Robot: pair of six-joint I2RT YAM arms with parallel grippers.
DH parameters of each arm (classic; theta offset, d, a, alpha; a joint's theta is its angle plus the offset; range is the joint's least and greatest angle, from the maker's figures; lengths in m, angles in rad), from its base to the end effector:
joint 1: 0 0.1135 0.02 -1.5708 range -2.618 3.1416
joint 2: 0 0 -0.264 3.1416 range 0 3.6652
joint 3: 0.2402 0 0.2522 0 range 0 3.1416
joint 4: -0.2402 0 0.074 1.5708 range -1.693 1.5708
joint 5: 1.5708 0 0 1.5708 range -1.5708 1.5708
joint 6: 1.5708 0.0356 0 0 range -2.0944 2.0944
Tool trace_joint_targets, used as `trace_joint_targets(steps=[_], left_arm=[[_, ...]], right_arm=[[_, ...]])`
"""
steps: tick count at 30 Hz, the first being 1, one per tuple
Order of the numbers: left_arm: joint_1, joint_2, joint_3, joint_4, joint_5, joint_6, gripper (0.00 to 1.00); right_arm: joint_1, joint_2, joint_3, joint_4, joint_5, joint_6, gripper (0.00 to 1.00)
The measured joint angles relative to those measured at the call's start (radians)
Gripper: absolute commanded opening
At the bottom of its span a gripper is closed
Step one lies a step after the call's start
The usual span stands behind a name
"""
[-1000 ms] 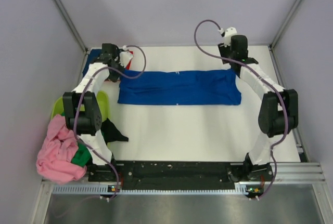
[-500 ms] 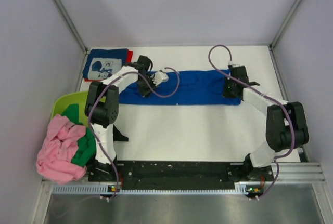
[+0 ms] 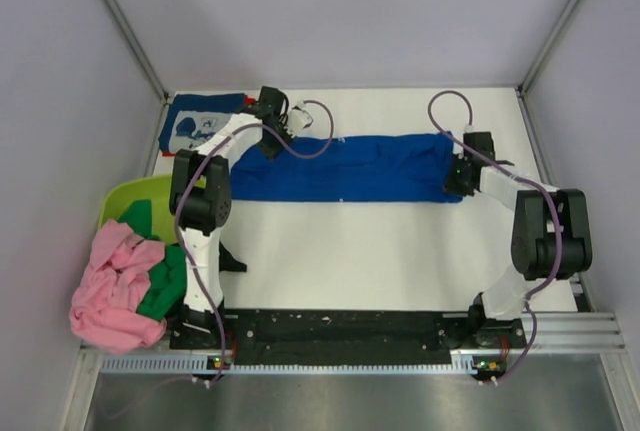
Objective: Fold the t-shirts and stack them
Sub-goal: Rotate the tshirt 75 degrees
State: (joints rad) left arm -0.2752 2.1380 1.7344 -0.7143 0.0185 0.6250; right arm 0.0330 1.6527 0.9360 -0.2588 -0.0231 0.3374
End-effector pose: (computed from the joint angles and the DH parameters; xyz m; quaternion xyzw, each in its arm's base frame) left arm 0.4412 -0.1253 0.1966 0.4258 0.8765 0.0302 0.2227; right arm 0.3270 0.0116 0.1702 0.1416 0.9454 0.0649 0.2862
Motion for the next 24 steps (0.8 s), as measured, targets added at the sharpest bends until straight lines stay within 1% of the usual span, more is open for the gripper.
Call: trace_joint_targets(steps=[4, 6, 7, 9, 11, 13, 15, 17, 19, 22, 24], left_arm=[[0.028, 0.040, 0.056, 0.007, -0.071, -0.002, 0.33], [0.048, 0.050, 0.075, 0.003, -0.099, -0.003, 0.33], [0.060, 0.050, 0.077, -0.001, -0.106, -0.003, 0.34], [0.080, 0.029, 0.053, 0.013, -0.117, 0.000, 0.34], [0.098, -0.033, -0.033, 0.040, -0.133, 0.010, 0.34], [0.108, -0.103, -0.122, 0.045, -0.145, 0.025, 0.34], [0.108, -0.165, -0.200, 0.045, -0.154, 0.034, 0.33], [0.104, -0.190, -0.244, 0.045, -0.170, 0.036, 0.33], [0.102, -0.189, -0.283, 0.055, -0.187, 0.035, 0.33], [0.099, -0.183, -0.357, 0.059, -0.200, 0.031, 0.35], [0.096, -0.187, -0.402, 0.061, -0.213, 0.035, 0.35]], right_arm=[[-0.021, -0.002, 0.002, -0.008, 0.012, -0.004, 0.00], [-0.021, -0.012, 0.002, -0.030, 0.027, -0.009, 0.14], [-0.021, -0.023, 0.002, -0.041, 0.035, -0.013, 0.19], [-0.021, -0.058, 0.002, -0.056, 0.053, -0.021, 0.21], [-0.021, -0.111, 0.001, -0.061, 0.072, -0.023, 0.22], [-0.022, -0.140, 0.001, -0.059, 0.079, -0.022, 0.21], [-0.022, -0.155, 0.001, -0.046, 0.078, -0.021, 0.17], [-0.026, -0.137, 0.003, -0.040, 0.068, -0.020, 0.13], [-0.042, -0.083, 0.018, -0.043, 0.035, -0.018, 0.10], [-0.093, 0.024, 0.064, -0.053, -0.011, -0.012, 0.10], [-0.132, 0.098, 0.125, -0.076, -0.031, -0.013, 0.10]])
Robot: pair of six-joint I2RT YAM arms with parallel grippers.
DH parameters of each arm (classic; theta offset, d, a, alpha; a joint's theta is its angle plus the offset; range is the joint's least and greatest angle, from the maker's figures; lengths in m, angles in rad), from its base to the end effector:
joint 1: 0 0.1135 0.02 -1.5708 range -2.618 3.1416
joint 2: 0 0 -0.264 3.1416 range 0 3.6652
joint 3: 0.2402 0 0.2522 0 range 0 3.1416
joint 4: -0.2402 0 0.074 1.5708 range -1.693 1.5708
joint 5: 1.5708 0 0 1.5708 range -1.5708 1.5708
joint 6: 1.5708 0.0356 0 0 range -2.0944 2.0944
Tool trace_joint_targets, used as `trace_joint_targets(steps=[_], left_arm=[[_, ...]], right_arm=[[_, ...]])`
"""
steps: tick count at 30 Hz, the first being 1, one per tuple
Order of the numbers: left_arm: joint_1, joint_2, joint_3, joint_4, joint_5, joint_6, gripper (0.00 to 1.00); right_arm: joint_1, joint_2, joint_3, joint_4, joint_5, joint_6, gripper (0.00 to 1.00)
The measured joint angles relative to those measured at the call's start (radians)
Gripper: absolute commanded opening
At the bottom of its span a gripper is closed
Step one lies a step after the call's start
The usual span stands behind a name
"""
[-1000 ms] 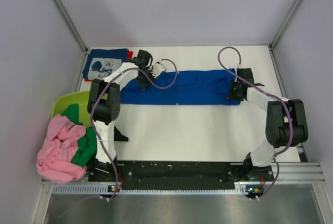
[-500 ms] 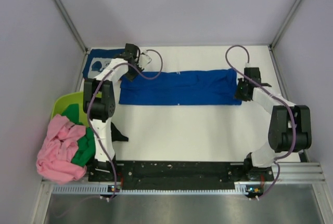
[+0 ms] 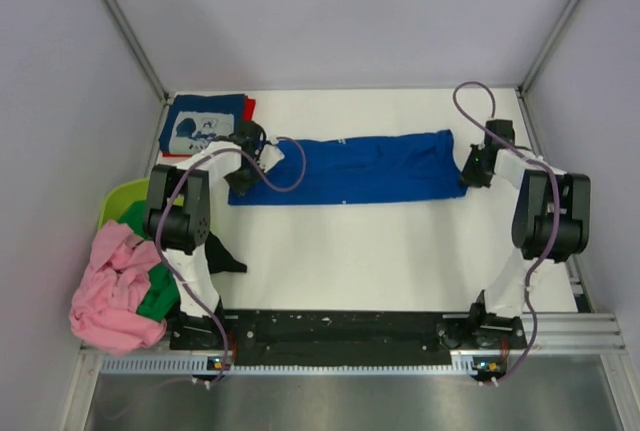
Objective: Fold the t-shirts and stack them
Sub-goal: Rotate the tshirt 75 degrees
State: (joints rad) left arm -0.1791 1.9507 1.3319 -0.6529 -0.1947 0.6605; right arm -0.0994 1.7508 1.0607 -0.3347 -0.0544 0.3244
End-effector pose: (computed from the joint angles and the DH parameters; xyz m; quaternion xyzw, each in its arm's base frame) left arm 0.3794 -0.0617 0.1614 0.3879 0.9046 0.1287 0.1211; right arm 0.3497 -0.0329 0.1699 0.1953 0.9426 0.0563 0.2649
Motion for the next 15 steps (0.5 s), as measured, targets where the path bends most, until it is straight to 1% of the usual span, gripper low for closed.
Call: trace_joint_targets(steps=[2, 4, 6, 7, 9, 10, 11, 12, 13, 15], left_arm=[[-0.008, -0.034, -0.047, 0.020, 0.000, 0.002, 0.36], [-0.023, -0.076, -0.106, 0.035, 0.003, 0.010, 0.38], [-0.051, -0.127, -0.175, 0.029, 0.014, 0.027, 0.41], [-0.074, -0.158, -0.211, 0.014, 0.023, 0.038, 0.42], [-0.145, -0.220, -0.274, -0.045, 0.086, 0.056, 0.44], [-0.180, -0.243, -0.293, -0.081, 0.130, 0.064, 0.46], [-0.236, -0.274, -0.313, -0.139, 0.205, 0.078, 0.47], [-0.270, -0.298, -0.319, -0.181, 0.256, 0.089, 0.49], [-0.318, -0.331, -0.319, -0.241, 0.338, 0.101, 0.51], [-0.343, -0.393, -0.298, -0.317, 0.423, 0.107, 0.54]], right_arm=[[-0.024, 0.074, 0.087, -0.031, -0.023, -0.005, 0.10], [-0.037, 0.170, 0.224, -0.080, -0.066, -0.010, 0.10], [-0.040, 0.279, 0.385, -0.123, -0.106, -0.012, 0.09], [-0.040, 0.347, 0.492, -0.154, -0.125, -0.014, 0.09], [-0.040, 0.482, 0.703, -0.192, -0.150, -0.014, 0.11], [-0.040, 0.544, 0.800, -0.208, -0.164, -0.009, 0.15], [-0.040, 0.594, 0.878, -0.220, -0.179, -0.003, 0.20], [-0.040, 0.624, 0.930, -0.229, -0.190, 0.006, 0.24], [-0.040, 0.651, 0.979, -0.246, -0.203, 0.014, 0.29], [-0.040, 0.660, 1.015, -0.273, -0.206, 0.027, 0.36]])
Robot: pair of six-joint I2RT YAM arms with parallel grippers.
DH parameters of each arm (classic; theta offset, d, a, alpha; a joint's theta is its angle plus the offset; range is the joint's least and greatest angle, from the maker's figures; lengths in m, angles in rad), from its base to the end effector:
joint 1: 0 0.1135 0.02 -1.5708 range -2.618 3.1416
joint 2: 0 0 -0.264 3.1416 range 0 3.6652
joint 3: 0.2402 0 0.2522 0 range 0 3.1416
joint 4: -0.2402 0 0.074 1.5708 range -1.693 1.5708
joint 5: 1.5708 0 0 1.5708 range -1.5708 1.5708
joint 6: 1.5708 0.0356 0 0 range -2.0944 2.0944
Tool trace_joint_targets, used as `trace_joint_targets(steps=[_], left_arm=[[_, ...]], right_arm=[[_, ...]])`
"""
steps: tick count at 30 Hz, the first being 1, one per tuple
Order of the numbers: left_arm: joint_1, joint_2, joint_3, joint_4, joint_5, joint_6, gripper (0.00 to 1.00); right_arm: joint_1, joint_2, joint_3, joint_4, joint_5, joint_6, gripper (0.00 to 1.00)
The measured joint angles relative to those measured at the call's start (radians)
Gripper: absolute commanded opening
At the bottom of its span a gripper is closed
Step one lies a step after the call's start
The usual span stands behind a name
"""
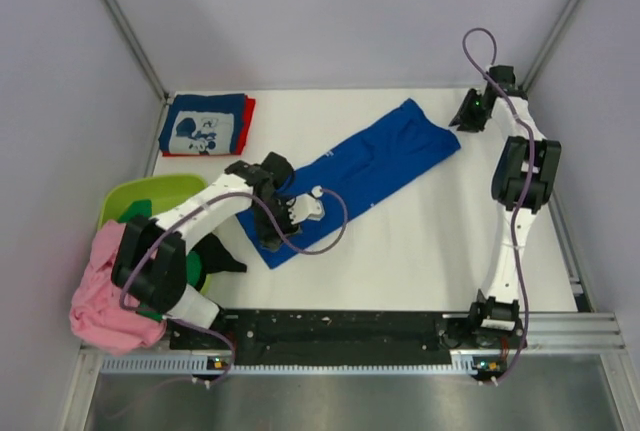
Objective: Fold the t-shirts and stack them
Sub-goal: Rotate the tshirt 75 degrees
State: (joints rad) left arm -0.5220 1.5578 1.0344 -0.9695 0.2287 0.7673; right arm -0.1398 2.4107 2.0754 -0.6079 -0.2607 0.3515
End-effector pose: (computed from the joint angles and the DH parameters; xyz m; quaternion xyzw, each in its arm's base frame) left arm 0.2276 -0.1402 0.1987 0.6001 0.7908 -0.1084 0.0523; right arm 0.5274 -0.0649 0.1780 0.1904 0.9245 0.1553 0.2913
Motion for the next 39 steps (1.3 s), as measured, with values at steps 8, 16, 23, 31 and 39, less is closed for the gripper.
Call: trace_joint_targets(steps=[8, 16, 23, 31, 39], left_arm=[[0.257, 0.011, 0.309, -0.010, -0.002, -0.100, 0.56], [0.400, 0.265, 0.312, 0.122, -0.080, -0.172, 0.56], [0.347, 0.272, 0.158, 0.132, -0.029, -0.165, 0.01], [-0.030, 0.127, -0.044, 0.116, 0.183, -0.095, 0.36], [-0.085, -0.080, -0.058, 0.019, 0.304, -0.003, 0.58]], right_arm=[[0.000, -0.232, -0.213, -0.014, 0.057, -0.025, 0.71], [0.000, -0.330, -0.485, 0.102, -0.054, 0.032, 0.28], [0.002, -0.133, -0.348, 0.152, -0.189, 0.142, 0.00], [0.060, 0.121, 0.055, 0.258, -0.158, 0.262, 0.53], [0.142, -0.020, -0.091, 0.333, -0.099, 0.080, 0.82]])
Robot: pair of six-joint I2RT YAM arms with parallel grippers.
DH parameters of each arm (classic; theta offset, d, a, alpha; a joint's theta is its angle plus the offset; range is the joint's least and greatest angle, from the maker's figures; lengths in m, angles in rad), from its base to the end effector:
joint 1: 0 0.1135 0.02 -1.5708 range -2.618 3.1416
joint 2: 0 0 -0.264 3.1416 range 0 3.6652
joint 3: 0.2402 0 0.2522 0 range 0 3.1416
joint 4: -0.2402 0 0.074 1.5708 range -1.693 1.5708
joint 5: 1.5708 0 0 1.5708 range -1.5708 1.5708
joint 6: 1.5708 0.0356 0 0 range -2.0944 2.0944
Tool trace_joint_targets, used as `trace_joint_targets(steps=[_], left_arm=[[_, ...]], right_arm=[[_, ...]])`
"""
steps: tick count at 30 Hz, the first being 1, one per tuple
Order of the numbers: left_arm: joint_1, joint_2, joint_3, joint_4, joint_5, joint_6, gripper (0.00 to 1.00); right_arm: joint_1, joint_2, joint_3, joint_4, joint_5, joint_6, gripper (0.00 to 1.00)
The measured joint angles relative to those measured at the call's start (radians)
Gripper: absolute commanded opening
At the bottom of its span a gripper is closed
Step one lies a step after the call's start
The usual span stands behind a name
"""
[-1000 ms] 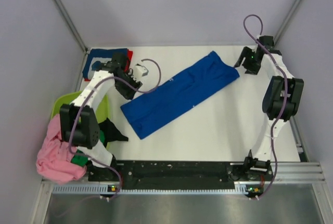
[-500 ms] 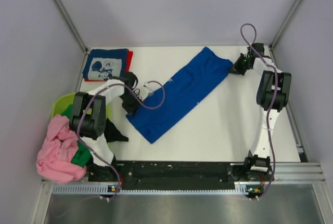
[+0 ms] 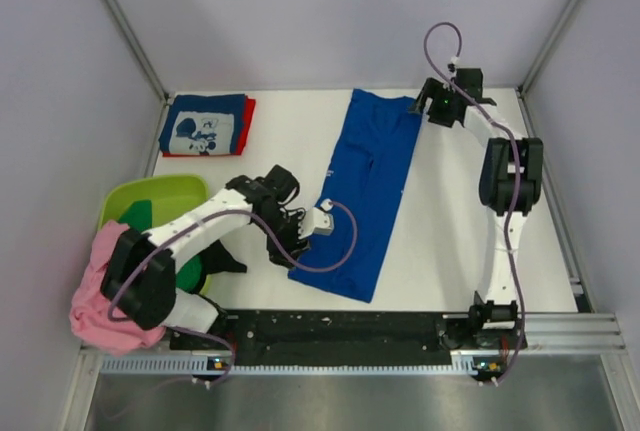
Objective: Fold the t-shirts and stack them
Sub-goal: Rotate the tshirt 75 degrees, then grab the bottom of the folded rectangular tshirt with both arms
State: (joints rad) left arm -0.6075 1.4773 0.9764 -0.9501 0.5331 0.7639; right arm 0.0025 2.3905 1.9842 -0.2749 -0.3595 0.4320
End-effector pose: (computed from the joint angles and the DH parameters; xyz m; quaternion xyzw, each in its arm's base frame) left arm 0.1962 -0.1584 0.2074 0.6220 0.7353 -0.2576 0.0781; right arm 0.5450 0.0139 0.1844 0.1141 0.8841 0.2488 0.3786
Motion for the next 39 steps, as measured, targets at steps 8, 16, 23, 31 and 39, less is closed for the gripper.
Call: trace_joint_targets(steps=[8, 16, 23, 31, 39], left_arm=[[0.002, -0.171, -0.047, 0.032, 0.031, 0.175, 0.81], [-0.005, -0.219, -0.289, 0.140, 0.043, 0.397, 0.77], [-0.032, -0.291, -0.413, 0.325, 0.015, 0.410, 0.67], [-0.068, -0.269, -0.442, 0.434, -0.035, 0.404, 0.45], [-0.113, -0.211, -0.412, 0.452, -0.031, 0.382, 0.00]], right_arm=[[0.032, -0.831, -0.917, 0.372, -0.079, -0.216, 0.80], [0.604, -1.408, -1.439, 0.399, -0.177, -0.755, 0.77], [0.942, -1.314, -1.393, -0.015, -0.076, -1.068, 0.77], [1.118, -1.180, -1.441, -0.053, 0.072, -1.155, 0.68], [1.148, -1.093, -1.430, 0.025, 0.132, -1.171, 0.00]])
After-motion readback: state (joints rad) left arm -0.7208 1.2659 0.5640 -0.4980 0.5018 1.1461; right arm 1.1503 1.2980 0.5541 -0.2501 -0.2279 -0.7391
